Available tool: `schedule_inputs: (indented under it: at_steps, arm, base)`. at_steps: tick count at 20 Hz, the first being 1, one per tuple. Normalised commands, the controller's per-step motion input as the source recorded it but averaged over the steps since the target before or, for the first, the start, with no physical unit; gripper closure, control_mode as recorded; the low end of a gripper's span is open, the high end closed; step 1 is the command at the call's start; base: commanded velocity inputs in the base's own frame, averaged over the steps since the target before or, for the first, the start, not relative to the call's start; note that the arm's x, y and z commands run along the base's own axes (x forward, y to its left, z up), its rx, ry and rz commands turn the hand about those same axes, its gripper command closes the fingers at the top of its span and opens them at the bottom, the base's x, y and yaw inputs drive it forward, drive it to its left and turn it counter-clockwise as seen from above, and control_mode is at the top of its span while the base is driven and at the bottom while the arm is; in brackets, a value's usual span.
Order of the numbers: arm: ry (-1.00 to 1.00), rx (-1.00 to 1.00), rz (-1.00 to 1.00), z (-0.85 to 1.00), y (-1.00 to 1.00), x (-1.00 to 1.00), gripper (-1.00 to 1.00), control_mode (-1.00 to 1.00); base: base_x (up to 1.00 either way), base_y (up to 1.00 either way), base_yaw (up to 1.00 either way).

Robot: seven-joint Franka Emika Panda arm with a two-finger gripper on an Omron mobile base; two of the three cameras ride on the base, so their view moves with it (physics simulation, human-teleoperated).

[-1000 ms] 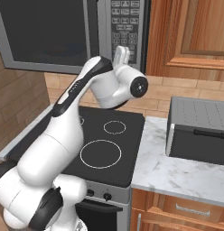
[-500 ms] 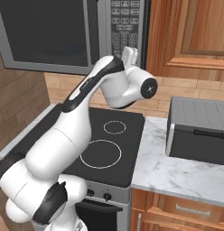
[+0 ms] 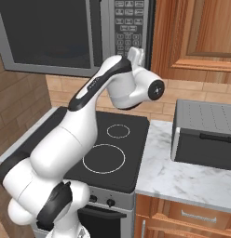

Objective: Transport the steak from the fridge to the microwave and turn on the microwave.

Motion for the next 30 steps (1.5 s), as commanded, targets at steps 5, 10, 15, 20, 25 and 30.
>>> schedule_inputs:
  at_steps: [5, 10, 15, 20, 25, 30]
  arm:
    - [0.0, 0.03, 0.01, -0.04, -0.02, 0.17, -1.0, -1.0]
    - [0.0, 0.02, 0.0, -0.08, 0.06, 0.03, -1.0, -1.0]
    - [-0.05, 0.0, 0.0, -0.07, 0.25, 0.0, -1.0, -1.0]
    - [-0.05, 0.0, 0.0, 0.0, 0.3, 0.0, -1.0, -1.0]
    - [-0.02, 0.0, 0.0, 0.0, 0.28, 0.0, -1.0, -1.0]
    - [0.0, 0.0, 0.0, 0.0, 0.05, 0.23, -1.0, -1.0]
  base:
    - [0.0, 0.0, 0.0]
    - [0.0, 0.0, 0.0]
    - [0.0, 0.0, 0.0]
    - [0.0, 0.0, 0.0]
    - [0.0, 0.0, 0.0]
    - [0.0, 0.0, 0.0]
